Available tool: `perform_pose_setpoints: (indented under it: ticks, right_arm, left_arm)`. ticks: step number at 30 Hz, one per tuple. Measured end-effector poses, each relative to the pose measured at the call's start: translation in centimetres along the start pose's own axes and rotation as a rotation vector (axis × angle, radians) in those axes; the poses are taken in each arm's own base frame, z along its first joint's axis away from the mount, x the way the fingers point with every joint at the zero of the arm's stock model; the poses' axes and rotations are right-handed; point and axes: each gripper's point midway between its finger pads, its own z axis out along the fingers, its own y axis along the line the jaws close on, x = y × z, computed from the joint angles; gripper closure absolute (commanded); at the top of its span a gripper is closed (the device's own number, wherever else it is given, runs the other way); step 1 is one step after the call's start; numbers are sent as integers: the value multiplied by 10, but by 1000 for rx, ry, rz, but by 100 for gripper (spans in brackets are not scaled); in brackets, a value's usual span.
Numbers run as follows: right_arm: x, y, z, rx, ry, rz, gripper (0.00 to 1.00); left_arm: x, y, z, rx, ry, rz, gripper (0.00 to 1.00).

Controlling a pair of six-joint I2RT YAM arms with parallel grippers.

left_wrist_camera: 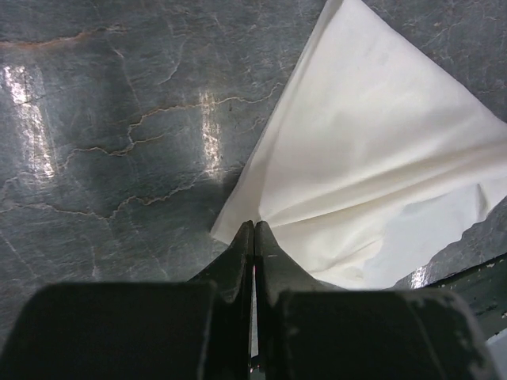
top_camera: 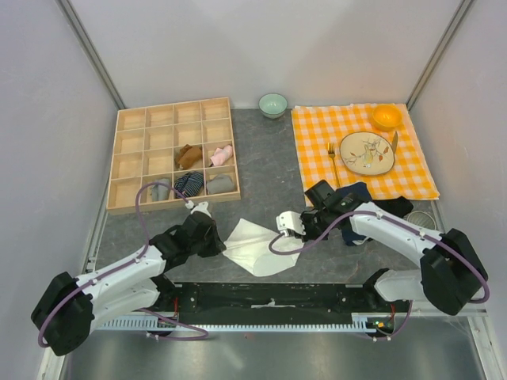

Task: Roll the underwear
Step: Fold the underwear at the center of the board.

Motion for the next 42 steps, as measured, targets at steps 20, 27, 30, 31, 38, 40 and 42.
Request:
perform_pose_setpoints:
  ticks: [20,27,30,31,38,40,42]
  right_arm:
    - [-42,15,-10,-43,-78,-154,58]
    - [-43,2,6,-62,-51,-145,58]
    - [-34,2,16,-88,-15,-132,58]
    - [-32,2,18,-93,-8,-130,58]
    - [-34,-1,18,-87,-7,-134,57]
    - [-35,-3,18,-81,-8,-133,53]
    - [-37,-5,16,-71,-8,-130,44]
  left_arm:
    - [-1,-10,-8,57,-3,-1,57]
    - [-15,-25,-26,133,-65,-2,56]
    - [-17,-27,-30,140,-71,-2,55]
    - [-17,-27,-31,140,-70,-1,55]
    - [-16,-28,-33,151,-66,4,55]
    - [-15,-28,-33,153,-63,8,55]
    - [-15,-28,-33,152,-61,11,55]
